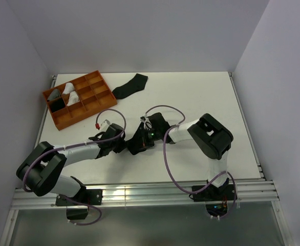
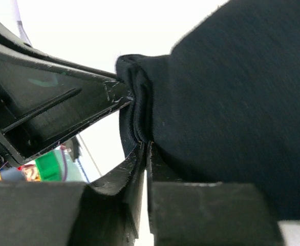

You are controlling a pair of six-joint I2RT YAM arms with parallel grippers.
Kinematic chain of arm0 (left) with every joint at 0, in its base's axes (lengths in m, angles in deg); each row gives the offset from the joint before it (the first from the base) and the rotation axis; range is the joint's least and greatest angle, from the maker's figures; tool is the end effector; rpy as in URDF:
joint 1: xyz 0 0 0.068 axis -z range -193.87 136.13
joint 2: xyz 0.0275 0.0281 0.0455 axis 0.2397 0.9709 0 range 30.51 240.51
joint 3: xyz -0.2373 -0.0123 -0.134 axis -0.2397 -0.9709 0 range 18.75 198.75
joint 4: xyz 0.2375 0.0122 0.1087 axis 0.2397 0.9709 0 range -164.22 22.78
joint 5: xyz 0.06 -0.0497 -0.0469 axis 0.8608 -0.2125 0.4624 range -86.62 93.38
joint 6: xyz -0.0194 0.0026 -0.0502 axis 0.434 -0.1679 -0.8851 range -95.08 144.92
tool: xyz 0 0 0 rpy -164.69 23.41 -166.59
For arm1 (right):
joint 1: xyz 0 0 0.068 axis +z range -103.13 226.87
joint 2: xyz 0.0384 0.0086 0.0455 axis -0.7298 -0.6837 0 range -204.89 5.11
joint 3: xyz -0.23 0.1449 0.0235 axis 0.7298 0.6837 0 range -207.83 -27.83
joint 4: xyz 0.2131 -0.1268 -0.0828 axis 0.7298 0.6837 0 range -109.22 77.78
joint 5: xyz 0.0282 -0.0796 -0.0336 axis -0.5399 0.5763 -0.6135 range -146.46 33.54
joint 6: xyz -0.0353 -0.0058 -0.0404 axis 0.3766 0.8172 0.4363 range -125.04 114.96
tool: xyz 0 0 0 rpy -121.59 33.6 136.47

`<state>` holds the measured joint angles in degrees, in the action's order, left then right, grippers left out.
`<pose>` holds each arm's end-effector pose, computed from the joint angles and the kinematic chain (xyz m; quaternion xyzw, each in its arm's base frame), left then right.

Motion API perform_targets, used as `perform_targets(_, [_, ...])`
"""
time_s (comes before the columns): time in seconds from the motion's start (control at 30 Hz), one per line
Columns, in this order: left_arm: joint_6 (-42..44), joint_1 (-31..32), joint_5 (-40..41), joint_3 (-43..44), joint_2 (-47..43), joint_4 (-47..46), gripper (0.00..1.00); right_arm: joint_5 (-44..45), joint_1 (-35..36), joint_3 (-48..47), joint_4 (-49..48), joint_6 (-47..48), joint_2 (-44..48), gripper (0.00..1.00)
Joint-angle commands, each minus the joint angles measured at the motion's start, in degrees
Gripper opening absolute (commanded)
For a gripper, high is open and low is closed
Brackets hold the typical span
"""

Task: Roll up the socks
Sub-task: Roll the sock at the center of the board.

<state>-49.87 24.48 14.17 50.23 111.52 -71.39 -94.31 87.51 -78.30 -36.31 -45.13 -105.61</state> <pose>0.2002 -0.1500 0.1405 -0.3234 0.8856 -0.2191 0.2512 0.2601 0.2522 0.1077 -0.1330 0.8674 0.4703 0.0937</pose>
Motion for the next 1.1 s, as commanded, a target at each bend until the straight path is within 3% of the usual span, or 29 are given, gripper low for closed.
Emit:
perform_targets(0.0, [0.43, 0.24, 1.26, -0.03, 4.15, 8.94, 0.18, 6.19, 1.63, -0.94, 6.71, 6.86, 2.94, 0.14])
perform_targets(0.13, [1.48, 0.15, 1.17, 1.91, 4.33, 10.96, 0.18, 14.71, 4.18, -0.06, 8.55, 11.61, 8.75, 0.37])
perform_targets(0.2, [2.44, 0.24, 1.26, 3.48, 4.24, 12.63, 0.18, 21.65, 6.20, 0.64, 9.78, 14.86, 12.27, 0.45])
perform_targets(0.3, [3.50, 0.24, 1.17, 5.51, 4.50, 14.21, 0.18, 31.67, 9.71, 2.05, 10.05, 18.29, 16.31, 0.49])
perform_targets(0.5, [4.47, 0.32, 0.20, 7.53, 5.21, 14.92, 0.18, 46.78, 16.83, 5.12, 7.24, 23.66, 20.45, 0.49])
perform_targets(0.73, [4.21, 0.32, -0.50, 7.71, 5.21, 14.92, 0.18, 53.92, 24.29, 5.48, 2.94, 27.44, 18.70, 0.48])
perform_targets(1.07, [3.07, 0.32, -1.29, 7.10, 4.86, 14.57, 0.18, 59.19, 27.03, 3.55, -0.93, 28.67, 13.69, 0.48])
